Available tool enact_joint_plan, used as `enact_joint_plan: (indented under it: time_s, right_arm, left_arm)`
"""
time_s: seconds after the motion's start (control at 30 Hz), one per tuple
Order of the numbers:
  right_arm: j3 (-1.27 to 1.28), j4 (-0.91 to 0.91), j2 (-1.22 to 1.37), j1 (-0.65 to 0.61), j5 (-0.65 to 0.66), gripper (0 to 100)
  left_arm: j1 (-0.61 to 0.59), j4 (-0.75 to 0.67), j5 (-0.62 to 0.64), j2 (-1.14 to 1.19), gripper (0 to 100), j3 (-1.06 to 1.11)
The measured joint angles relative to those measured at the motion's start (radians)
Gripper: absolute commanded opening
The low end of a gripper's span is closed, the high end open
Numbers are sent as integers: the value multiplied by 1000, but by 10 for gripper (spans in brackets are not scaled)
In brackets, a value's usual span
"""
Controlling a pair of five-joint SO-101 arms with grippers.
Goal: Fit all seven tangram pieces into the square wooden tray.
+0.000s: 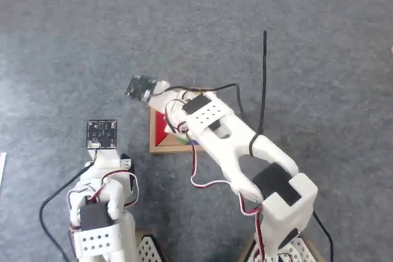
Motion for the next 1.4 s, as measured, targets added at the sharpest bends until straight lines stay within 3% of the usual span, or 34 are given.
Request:
enact_joint_plan:
  time_s: [0.2, 0.43, 0.7, 0.93, 1.1, 1.4]
  right_arm:
    - [-2, 103, -20, -25, 84, 8]
    - [3, 140, -77, -23, 97, 9]
    - [23, 141, -287, 28, -160, 9]
    - [95, 224, -304, -5, -193, 9]
    - [95, 218, -183, -3, -311, 9]
    - [95, 213, -129, 8, -328, 8]
  left_arm:
    - [0, 0, 0, 0, 81, 0]
    - [0, 0, 0, 0, 81, 0]
    - [0, 0, 0, 0, 81, 0]
    - [0, 0, 0, 0, 81, 0]
    - [0, 0, 0, 0, 81, 0]
    - [0, 0, 0, 0, 81, 0]
